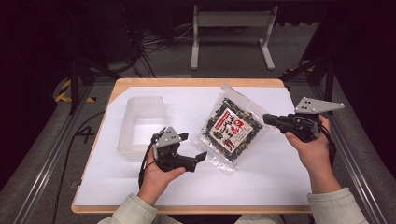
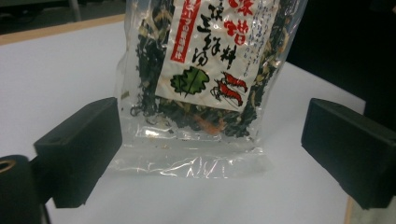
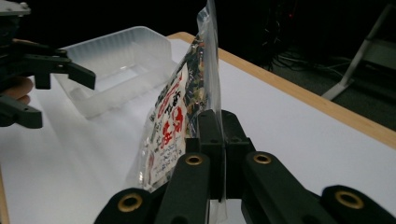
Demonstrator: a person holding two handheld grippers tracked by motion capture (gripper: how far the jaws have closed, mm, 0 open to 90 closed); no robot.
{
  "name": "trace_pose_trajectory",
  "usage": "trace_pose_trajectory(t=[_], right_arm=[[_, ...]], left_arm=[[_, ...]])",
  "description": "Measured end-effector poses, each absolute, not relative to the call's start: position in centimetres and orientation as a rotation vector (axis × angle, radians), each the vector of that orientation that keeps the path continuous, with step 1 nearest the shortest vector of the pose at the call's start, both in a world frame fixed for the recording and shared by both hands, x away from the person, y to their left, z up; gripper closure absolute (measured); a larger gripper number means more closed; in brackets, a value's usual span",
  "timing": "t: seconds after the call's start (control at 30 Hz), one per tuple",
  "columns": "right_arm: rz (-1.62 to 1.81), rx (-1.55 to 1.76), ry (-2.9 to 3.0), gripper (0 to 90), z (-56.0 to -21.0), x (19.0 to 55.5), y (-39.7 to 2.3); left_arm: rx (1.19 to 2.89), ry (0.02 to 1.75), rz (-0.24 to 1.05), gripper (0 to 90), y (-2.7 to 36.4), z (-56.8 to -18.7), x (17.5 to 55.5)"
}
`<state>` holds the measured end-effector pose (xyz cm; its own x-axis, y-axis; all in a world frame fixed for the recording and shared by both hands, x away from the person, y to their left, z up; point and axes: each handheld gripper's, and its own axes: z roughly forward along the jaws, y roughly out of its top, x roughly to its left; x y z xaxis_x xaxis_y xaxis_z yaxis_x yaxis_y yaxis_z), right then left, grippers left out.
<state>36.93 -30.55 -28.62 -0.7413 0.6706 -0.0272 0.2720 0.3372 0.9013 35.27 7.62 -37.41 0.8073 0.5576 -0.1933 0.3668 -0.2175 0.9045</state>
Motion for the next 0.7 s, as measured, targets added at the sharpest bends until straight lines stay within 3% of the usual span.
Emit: trace_pose_trajectory(t=[0.3, 0.4, 0.7], right_arm=[[1.354, 0.699, 2.219, 90.0, -26.2, 35.3, -29.3], [1.342, 0.664, 2.219, 90.0, -25.7, 34.8, -29.0], [1.324, 0.608, 2.210, 90.0, -24.6, 33.8, -28.9]], left_arm=[[1.830, 0.661, 0.301, 13.2, 7.2, -35.4, 35.8], [1.831, 0.702, 0.330, 19.7, 7.5, -35.3, 36.0], [1.826, 0.678, 0.345, 19.5, 7.7, -35.4, 36.0]])
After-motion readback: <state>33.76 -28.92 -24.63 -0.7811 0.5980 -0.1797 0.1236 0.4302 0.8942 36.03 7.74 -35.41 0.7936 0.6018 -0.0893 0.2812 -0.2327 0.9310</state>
